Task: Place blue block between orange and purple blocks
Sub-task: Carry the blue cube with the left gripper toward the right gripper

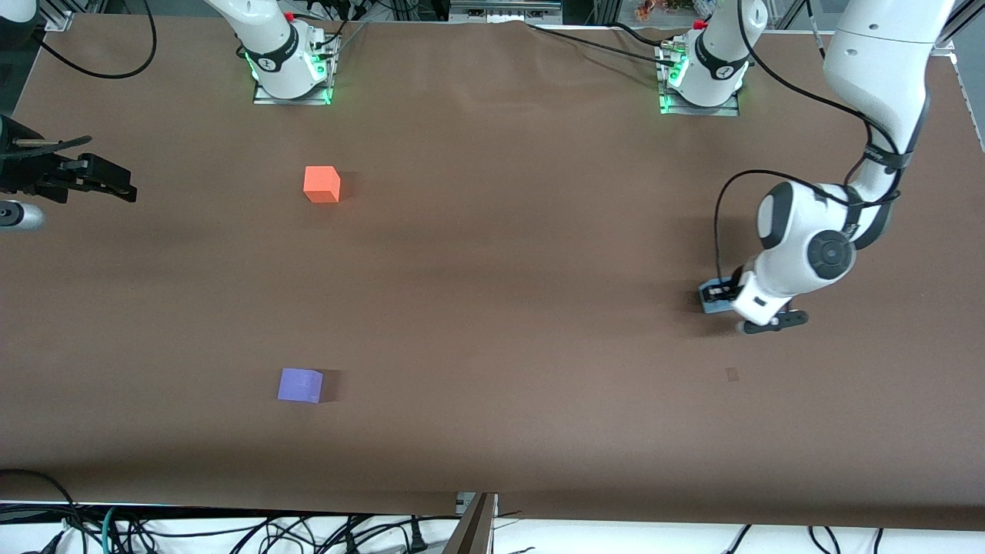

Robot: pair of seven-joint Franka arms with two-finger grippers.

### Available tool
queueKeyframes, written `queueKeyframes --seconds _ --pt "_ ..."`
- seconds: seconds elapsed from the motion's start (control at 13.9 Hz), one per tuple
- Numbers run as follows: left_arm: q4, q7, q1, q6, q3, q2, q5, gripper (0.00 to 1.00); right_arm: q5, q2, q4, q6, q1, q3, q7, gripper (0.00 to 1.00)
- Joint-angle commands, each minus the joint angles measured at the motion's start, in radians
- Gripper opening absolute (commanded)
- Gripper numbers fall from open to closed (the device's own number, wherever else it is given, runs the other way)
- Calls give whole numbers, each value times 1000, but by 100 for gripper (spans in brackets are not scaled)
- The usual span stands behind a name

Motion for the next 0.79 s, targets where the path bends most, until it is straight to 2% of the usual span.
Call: queueKeyframes --seconds 0.0,0.22,0.36,0.72 --pt "119 -35 -105 -109 -16 -7 -6 4 19 -5 -2 7 -11 4 -14 100" --pt "260 -83 -254 -107 -21 86 -102 4 19 3 0 42 -11 2 -13 100" --pt "375 -180 -352 -104 -21 170 -174 4 17 20 -2 42 -11 2 -6 100" --pt "684 -538 -604 -68 -4 396 -173 6 54 52 -7 54 -41 -5 -16 100"
